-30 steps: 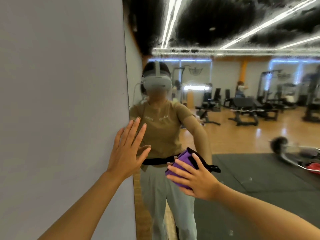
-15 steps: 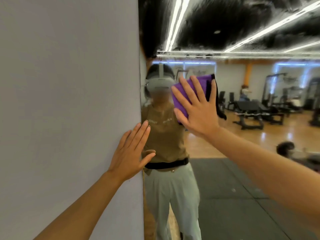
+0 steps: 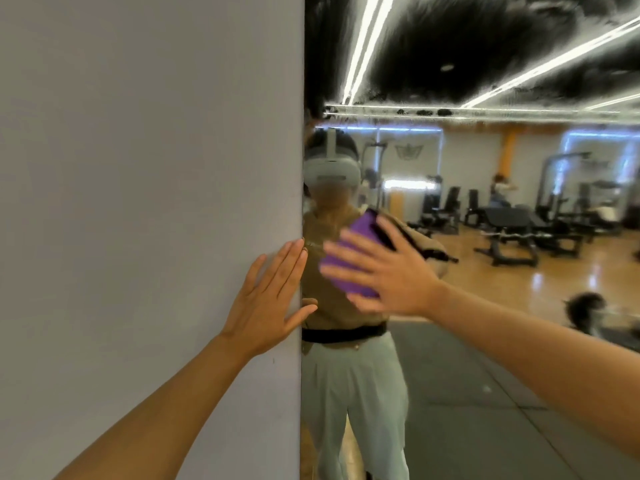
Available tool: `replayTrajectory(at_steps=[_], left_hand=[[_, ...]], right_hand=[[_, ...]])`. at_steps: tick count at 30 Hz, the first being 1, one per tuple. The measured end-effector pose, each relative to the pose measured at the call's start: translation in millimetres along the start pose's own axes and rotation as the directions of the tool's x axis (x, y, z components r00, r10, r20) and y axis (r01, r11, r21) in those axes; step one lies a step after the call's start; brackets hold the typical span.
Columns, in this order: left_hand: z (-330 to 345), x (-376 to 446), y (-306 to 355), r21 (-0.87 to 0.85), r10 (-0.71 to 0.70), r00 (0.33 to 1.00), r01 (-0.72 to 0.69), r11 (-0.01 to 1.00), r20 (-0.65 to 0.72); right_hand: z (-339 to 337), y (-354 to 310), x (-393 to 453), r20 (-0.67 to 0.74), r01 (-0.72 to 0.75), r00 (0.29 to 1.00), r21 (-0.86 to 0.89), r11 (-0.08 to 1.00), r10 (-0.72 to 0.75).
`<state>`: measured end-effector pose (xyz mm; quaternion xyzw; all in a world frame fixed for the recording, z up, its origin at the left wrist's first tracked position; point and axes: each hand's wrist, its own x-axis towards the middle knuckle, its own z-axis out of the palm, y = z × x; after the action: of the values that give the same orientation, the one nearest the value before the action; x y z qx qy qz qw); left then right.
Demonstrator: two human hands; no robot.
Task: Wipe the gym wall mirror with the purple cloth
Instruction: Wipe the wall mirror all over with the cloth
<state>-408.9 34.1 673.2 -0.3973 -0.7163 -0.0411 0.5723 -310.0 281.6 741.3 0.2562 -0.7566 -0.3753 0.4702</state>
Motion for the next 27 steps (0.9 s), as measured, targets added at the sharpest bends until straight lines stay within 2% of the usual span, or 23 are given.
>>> replayTrajectory(at_steps=[3, 5, 7, 9, 12, 17, 21, 23, 27], left_hand=[[0, 0, -2, 0.004, -0.007, 1.0, 0.007, 1.0, -0.018], [0, -3, -6, -0.01, -0.025, 0.999, 0.025, 1.0, -0.025], [1, -7, -10, -0.023, -0.033, 0.999, 0.033, 0.999, -0.018], [2, -12, -12, -0.032, -0.032, 0.999, 0.032, 0.999, -0.009], [2, -14, -14, -0.051, -0.018, 1.0, 0.017, 0.999, -0.007], [1, -15, -18, -0.057, 0.003, 0.999, -0.001, 0.998, 0.032], [0, -15, -18, -0.072, -0.01, 0.998, 0.015, 0.997, 0.062], [-1, -15, -16, -0.097, -0.01, 0.999, 0.015, 0.995, 0.051], [-1, -15, -16, -0.094, -0.025, 0.998, 0.03, 0.995, 0.05]], right_hand=[[-16, 37, 59, -0.082, -0.289, 0.956, -0.079, 0.954, 0.283], [-17, 41, 76, -0.098, -0.391, 0.918, -0.081, 0.917, 0.383], [-12, 28, 75, -0.117, -0.429, 0.9, -0.064, 0.901, 0.42], [-5, 3, 62, -0.096, -0.356, 0.932, -0.056, 0.933, 0.35], [8, -42, 32, -0.019, -0.165, 0.986, -0.015, 0.986, 0.165], [21, -77, -16, 0.056, -0.024, 0.998, -0.022, 0.999, 0.025], [20, -60, -19, 0.08, 0.176, 0.981, 0.027, 0.984, -0.177], [15, -40, -5, 0.047, 0.134, 0.99, 0.031, 0.99, -0.136], [5, -28, 17, -0.053, -0.192, 0.98, 0.004, 0.981, 0.192]])
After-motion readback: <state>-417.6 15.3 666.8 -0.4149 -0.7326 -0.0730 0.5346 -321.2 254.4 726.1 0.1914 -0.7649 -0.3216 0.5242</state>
